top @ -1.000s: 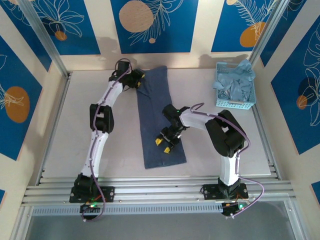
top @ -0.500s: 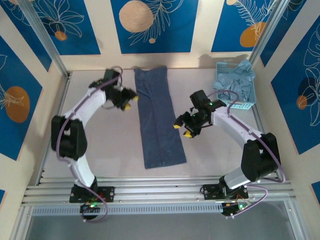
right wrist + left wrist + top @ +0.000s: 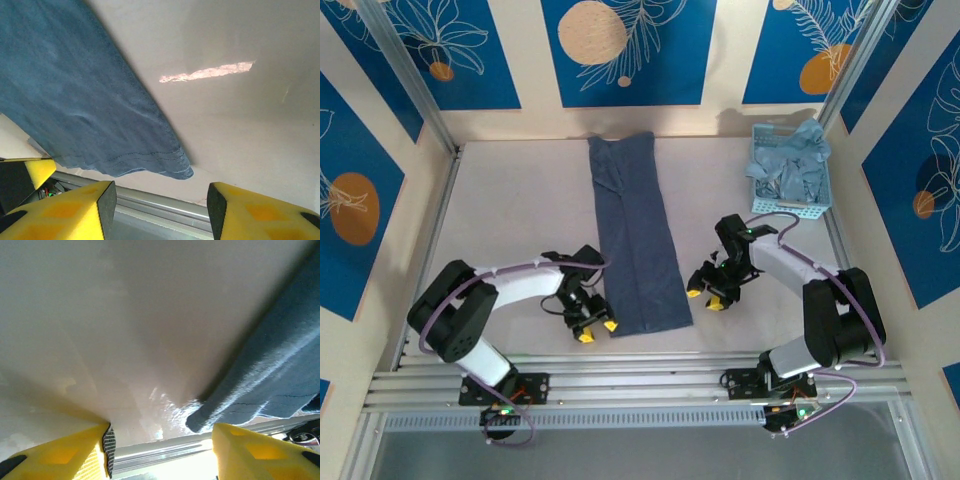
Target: Fold and stack the t-shirts
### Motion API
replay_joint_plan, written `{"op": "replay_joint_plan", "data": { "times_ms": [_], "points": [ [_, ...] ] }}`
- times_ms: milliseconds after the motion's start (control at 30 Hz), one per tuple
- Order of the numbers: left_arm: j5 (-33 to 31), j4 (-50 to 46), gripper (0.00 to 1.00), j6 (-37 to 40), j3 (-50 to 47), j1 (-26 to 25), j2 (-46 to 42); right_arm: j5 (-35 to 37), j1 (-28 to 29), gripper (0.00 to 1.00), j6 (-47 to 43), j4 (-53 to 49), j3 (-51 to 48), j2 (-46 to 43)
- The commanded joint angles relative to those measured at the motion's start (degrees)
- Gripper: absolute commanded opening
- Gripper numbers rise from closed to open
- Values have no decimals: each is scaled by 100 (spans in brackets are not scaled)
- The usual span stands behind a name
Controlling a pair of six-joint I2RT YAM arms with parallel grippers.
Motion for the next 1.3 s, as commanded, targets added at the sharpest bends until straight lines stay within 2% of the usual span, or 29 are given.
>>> {"op": "replay_joint_plan", "data": {
  "times_ms": [0, 267, 433, 733, 867, 1000, 1100, 1267],
  "points": [
    [19, 644, 53, -311, 96, -203, 150, -211, -5, 53, -174, 7, -105, 36],
    [100, 759, 52, -435, 488, -441, 494, -306, 75, 52, 28, 147, -305, 10],
    [93, 556, 45, -285, 853, -571, 853, -311, 149, 52, 127, 180, -344, 36],
    [-151, 487, 21, -167, 1196, -640, 1305, -367, 290, 50, 252, 248, -412, 97],
    [-420, 260, 9, -9, 1293, -632, 1268, -84, 611, 48, 211, 76, -290, 333],
    [-419, 119, 0, 130, 1134, -637, 1110, 9, 974, 48, 340, 198, -147, 611],
    [-391, 61, 0, 204, 1026, -622, 1047, 155, 1093, 46, 456, 220, -34, 865],
    [-386, 26, 0, 235, 954, -629, 990, 158, 1089, 36, 529, 366, 103, 1163]
  ]
}}
